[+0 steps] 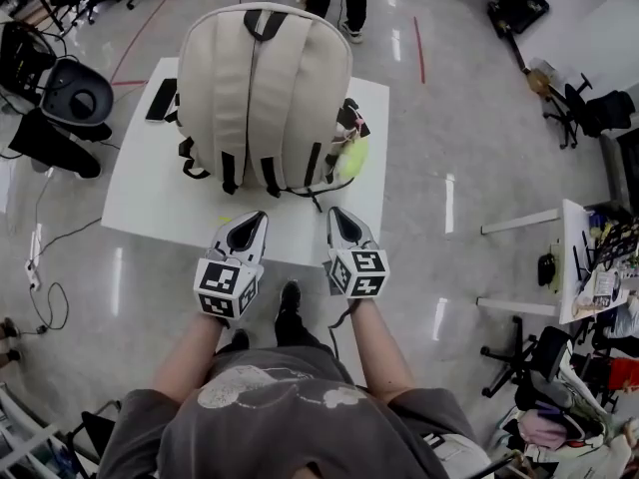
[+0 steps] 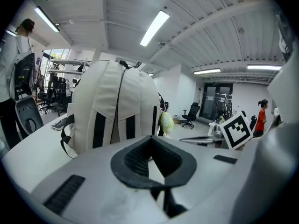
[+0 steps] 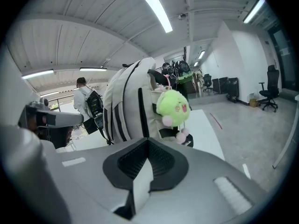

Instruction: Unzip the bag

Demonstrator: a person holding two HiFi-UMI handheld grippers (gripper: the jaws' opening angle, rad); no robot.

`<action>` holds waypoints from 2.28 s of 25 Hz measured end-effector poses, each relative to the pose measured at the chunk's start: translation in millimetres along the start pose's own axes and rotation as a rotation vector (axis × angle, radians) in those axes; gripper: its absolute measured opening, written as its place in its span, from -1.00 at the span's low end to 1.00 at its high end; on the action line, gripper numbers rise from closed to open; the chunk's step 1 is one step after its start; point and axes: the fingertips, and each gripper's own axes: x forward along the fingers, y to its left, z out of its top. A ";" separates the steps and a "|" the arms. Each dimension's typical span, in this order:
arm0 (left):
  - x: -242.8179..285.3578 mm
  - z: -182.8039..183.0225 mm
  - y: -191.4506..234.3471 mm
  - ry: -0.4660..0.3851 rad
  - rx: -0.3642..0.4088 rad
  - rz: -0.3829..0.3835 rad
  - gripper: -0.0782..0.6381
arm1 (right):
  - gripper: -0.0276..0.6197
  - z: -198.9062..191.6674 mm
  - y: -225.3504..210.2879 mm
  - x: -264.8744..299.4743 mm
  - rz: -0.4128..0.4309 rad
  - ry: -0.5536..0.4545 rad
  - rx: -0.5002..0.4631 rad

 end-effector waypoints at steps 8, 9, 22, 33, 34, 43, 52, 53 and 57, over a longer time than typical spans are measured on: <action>-68.4 -10.5 5.4 -0.038 0.002 -0.055 -0.76 | -0.92 -6.5 71.6 -39.9 -0.028 -0.055 -0.035; -79.7 -12.6 6.8 -0.042 0.003 -0.059 -0.76 | -0.92 -9.5 82.0 -45.6 -0.031 -0.059 -0.039; -209.8 -51.9 0.2 -0.057 0.019 -0.145 -0.76 | -0.92 -58.5 194.6 -140.4 -0.109 -0.105 -0.048; -245.4 -61.4 -14.7 -0.075 0.017 -0.202 -0.76 | -0.92 -77.2 224.7 -180.9 -0.156 -0.121 -0.057; -247.8 -61.5 -16.3 -0.077 0.018 -0.201 -0.76 | -0.92 -77.0 225.6 -183.4 -0.154 -0.126 -0.057; -272.8 -78.5 -49.7 -0.061 0.027 -0.162 -0.76 | -0.92 -100.2 229.7 -234.6 -0.120 -0.126 -0.046; -307.5 -98.8 -124.4 -0.064 0.062 -0.171 -0.76 | -0.92 -118.1 221.9 -305.6 -0.099 -0.144 -0.052; -312.6 -97.5 -129.8 -0.070 0.060 -0.163 -0.76 | -0.92 -118.9 222.8 -312.6 -0.094 -0.147 -0.051; -331.7 -102.5 -150.4 -0.079 0.064 -0.140 -0.76 | -0.92 -127.0 231.6 -335.3 -0.054 -0.154 -0.059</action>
